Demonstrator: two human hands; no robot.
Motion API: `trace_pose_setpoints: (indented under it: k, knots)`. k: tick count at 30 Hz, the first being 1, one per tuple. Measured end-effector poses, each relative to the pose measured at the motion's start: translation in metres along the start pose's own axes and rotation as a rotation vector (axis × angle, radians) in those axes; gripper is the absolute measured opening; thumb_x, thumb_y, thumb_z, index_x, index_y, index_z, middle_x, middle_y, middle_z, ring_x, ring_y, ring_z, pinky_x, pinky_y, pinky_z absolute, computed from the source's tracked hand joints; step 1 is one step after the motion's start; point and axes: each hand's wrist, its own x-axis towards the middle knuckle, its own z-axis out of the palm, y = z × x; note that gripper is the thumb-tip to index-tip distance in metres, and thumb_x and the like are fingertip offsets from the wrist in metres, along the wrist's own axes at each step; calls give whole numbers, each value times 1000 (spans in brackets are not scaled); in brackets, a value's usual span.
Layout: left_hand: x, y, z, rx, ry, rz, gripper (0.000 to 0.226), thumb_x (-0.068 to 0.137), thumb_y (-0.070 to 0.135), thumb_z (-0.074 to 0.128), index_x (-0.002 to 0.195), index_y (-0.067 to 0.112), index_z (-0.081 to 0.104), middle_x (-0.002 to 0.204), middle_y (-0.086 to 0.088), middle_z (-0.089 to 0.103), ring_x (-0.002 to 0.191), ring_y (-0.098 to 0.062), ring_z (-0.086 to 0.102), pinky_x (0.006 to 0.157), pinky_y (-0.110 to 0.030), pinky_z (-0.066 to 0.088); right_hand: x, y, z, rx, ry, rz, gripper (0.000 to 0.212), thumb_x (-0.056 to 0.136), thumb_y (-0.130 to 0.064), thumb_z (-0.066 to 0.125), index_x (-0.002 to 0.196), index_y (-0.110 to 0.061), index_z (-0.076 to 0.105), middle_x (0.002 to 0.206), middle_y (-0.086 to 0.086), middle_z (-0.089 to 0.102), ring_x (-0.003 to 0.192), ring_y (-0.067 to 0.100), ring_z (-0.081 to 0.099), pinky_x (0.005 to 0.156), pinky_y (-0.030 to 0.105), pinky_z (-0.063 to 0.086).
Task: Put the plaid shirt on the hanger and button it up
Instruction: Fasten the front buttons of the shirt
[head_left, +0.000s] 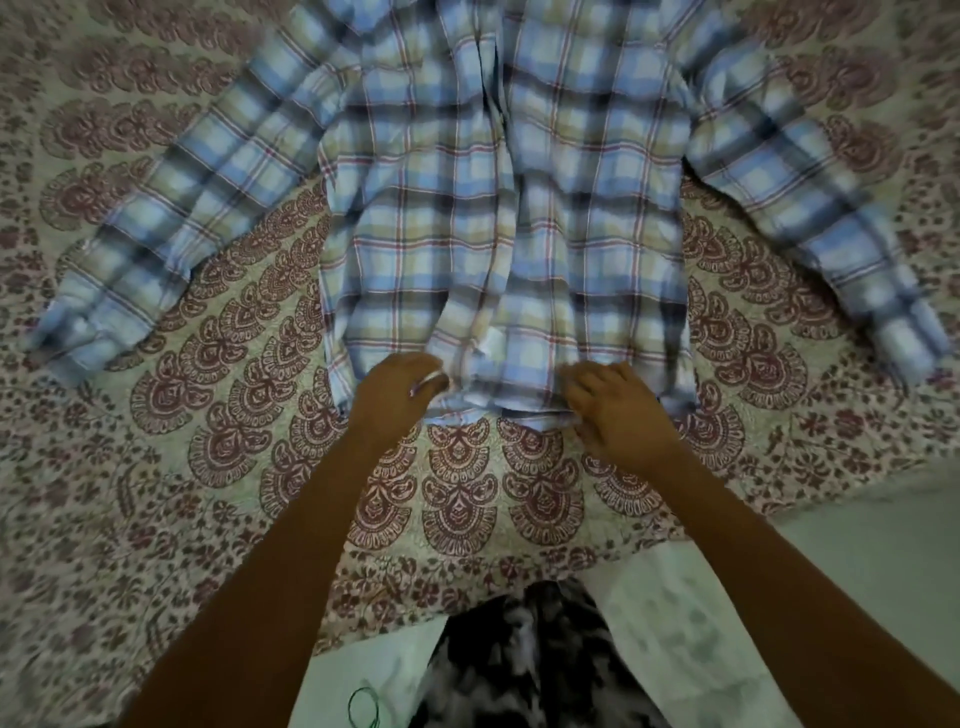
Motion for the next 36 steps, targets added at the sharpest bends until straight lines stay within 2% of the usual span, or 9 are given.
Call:
trace_pose_setpoints:
  k: [4,8,11,14,17,21,24,29,36]
  knots:
    - [-14,-16,6,333,-117,35,55,76,49,34,94,15,72,103,-8,72,104,-28,63,96,-39,38,-7,-4,6,26,-285,141,48,72,-14,61,118,-4,55,122,17,58,111,37,55,92,44,41]
    - [-21,-19,37,628,-67,42,37,75,37,62,106,17,66,102,-5,69,108,-29,57,91,-37,21,7,-29,27,-49,-116,233,23,72,-22,62,89,-7,58,90,13,63,84,33,61,75,39,48]
    - [-20,-16,50,723,26,134,61,58,21,80,115,22,60,104,-6,66,100,-30,60,89,-41,31,24,-46,41,-50,-52,174,39,70,-35,60,101,-12,54,100,11,63,92,30,59,78,37,45]
    - [-15,-20,44,781,-13,339,44,56,17,78,97,26,68,94,1,68,93,-26,62,86,-39,34,41,-61,46,-71,-87,109,45,68,-35,66,107,-16,56,106,10,63,93,30,61,79,37,46]
    - [-3,-39,23,474,69,295,15,72,28,67,86,26,71,81,4,70,86,-23,59,75,-32,24,51,-70,36,107,51,215,25,78,-28,50,98,-14,57,92,10,64,78,31,62,71,34,46]
    - [6,-31,-15,-94,288,-4,34,90,35,42,96,12,66,72,-9,62,71,-24,57,65,-32,41,49,-74,19,253,228,264,30,82,-25,41,97,-4,57,91,13,63,74,30,57,69,35,31]
    - [-5,-17,-18,-95,147,69,34,91,31,40,95,10,67,78,-8,67,66,-18,56,66,-27,42,38,-84,19,238,201,255,30,84,-24,40,98,-4,58,99,13,63,80,30,57,73,34,31]
    - [-29,-50,19,324,-136,264,33,85,26,41,95,18,72,109,-1,71,103,-26,62,86,-37,47,27,-88,33,238,116,302,27,88,-24,42,102,-11,62,105,9,63,92,27,58,79,33,32]
    - [-36,-54,27,20,-36,113,33,86,27,47,102,12,71,115,-7,68,115,-22,53,98,-30,37,24,-73,45,223,68,169,21,78,-25,49,89,-9,52,120,18,58,100,25,44,81,34,40]
